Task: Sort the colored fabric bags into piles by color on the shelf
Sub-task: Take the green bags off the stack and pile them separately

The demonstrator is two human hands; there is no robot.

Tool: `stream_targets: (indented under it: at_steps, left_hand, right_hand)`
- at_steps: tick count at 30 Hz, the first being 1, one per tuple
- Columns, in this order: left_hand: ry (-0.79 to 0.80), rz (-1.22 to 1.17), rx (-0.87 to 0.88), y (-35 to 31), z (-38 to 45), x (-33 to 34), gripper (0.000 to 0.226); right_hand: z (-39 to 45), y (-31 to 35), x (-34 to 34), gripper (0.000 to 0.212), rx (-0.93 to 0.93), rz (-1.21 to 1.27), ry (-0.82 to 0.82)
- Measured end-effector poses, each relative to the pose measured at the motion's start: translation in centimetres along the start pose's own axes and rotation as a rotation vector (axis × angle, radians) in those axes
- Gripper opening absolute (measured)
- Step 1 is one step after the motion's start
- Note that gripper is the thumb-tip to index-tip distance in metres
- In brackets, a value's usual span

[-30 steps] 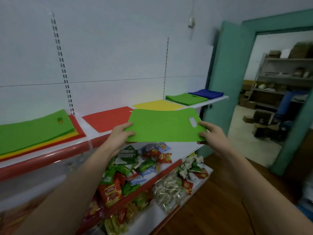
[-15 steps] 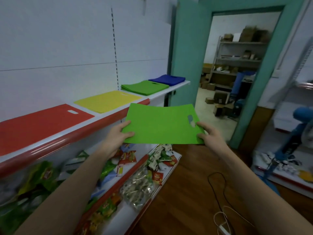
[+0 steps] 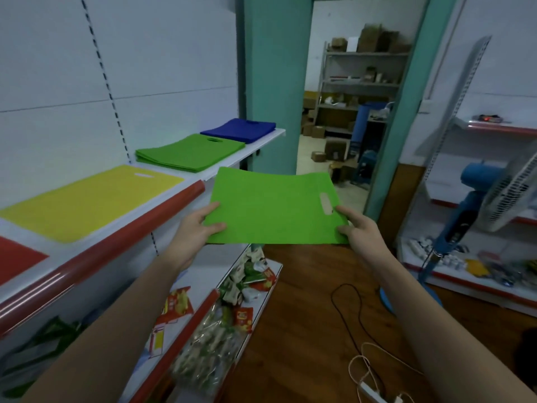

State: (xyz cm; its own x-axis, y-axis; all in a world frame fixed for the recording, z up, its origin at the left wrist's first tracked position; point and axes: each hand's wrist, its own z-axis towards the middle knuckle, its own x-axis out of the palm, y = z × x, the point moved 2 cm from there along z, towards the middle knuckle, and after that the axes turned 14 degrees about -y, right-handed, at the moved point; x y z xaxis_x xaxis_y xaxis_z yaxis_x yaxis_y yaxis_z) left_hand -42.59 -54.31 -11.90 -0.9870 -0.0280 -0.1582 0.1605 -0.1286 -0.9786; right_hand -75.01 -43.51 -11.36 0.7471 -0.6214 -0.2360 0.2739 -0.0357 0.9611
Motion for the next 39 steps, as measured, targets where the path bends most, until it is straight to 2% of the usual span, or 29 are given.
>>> stream_targets:
  at_steps: [8,12,19,26,29,33,39]
  left_hand:
    - [-0.044,0.045,0.018,0.7,7.1,7.3,0.061]
    - [-0.118,0.004,-0.042,0.0,10.3,9.9,0.062]
    - [-0.264,-0.067,-0.042,-3.0,14.9,12.5,0.06]
    - [-0.493,0.126,0.009,-4.4,18.6,9.3,0.059]
    - [-0.587,0.208,-0.023,-4.2,20.2,7.4,0.059]
    - [-0.681,0.195,-0.113,-2.9,22.9,5.0,0.062]
    - [-0.794,0.385,-0.223,-1.8,27.1,3.0,0.07]
  right_hand:
    - [11.7,-1.2,0.1,0.049,-0.069,-0.03,0.033]
    - [17.9,-0.8,0.6,0.048,-0.119,-0.018,0.088]
    - [27.2,0.7,3.6,0.049,-0.077,0.165,0.214]
    - [33.8,3.5,11.9,0.048,-0.111,0.194,0.36]
    - [36.3,5.2,17.1,0.049,-0.157,0.152,0.416]
    - [37.7,7.5,23.3,0.044,-0.314,0.063,0.524]
    - [40.5,9.7,31.0,0.047,-0.493,-0.073,0.659]
